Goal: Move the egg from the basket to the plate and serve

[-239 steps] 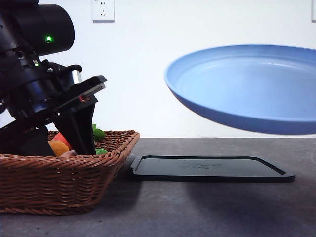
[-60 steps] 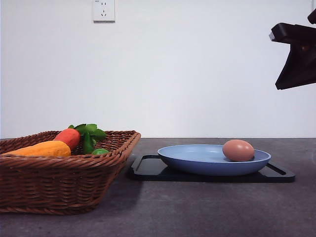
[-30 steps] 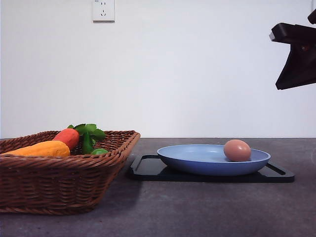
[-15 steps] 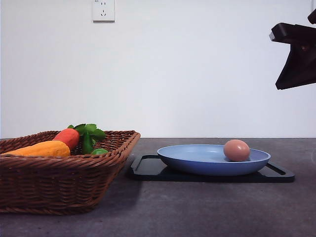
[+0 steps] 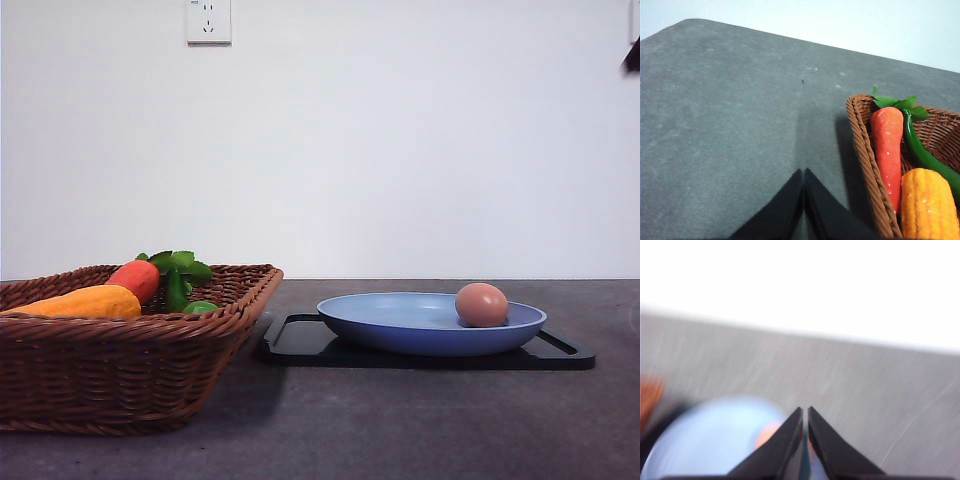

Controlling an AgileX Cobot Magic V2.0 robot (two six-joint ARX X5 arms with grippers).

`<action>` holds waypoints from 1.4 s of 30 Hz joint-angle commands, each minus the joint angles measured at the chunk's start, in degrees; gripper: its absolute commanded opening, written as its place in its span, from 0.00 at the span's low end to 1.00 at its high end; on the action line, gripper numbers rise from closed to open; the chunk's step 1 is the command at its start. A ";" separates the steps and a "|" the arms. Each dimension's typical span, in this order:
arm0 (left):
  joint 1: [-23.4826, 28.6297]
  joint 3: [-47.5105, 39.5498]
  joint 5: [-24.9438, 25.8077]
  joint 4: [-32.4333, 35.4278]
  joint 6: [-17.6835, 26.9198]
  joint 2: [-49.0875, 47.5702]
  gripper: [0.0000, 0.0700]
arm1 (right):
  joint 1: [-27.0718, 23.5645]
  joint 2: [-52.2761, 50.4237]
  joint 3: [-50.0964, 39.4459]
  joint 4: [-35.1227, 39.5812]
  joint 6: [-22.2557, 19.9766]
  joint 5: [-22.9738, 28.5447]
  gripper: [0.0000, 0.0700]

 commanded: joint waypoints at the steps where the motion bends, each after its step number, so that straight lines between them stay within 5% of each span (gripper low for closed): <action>1: 0.00 -1.27 0.13 -1.15 -0.18 -0.09 0.00 | -1.85 -3.06 -2.66 2.18 -1.49 0.05 0.00; 15: 0.00 -1.27 0.13 -1.16 -0.18 -0.09 0.00 | -22.46 -21.43 -19.13 5.16 0.65 -19.54 0.00; 27: 0.00 -1.27 0.13 -1.14 -0.18 -0.09 0.00 | -24.05 -24.80 -19.64 -13.07 2.69 -21.00 0.00; 42: 0.00 -1.27 0.13 -1.16 -0.18 -0.09 0.00 | -24.01 -24.80 -19.57 -8.61 3.08 -20.58 0.00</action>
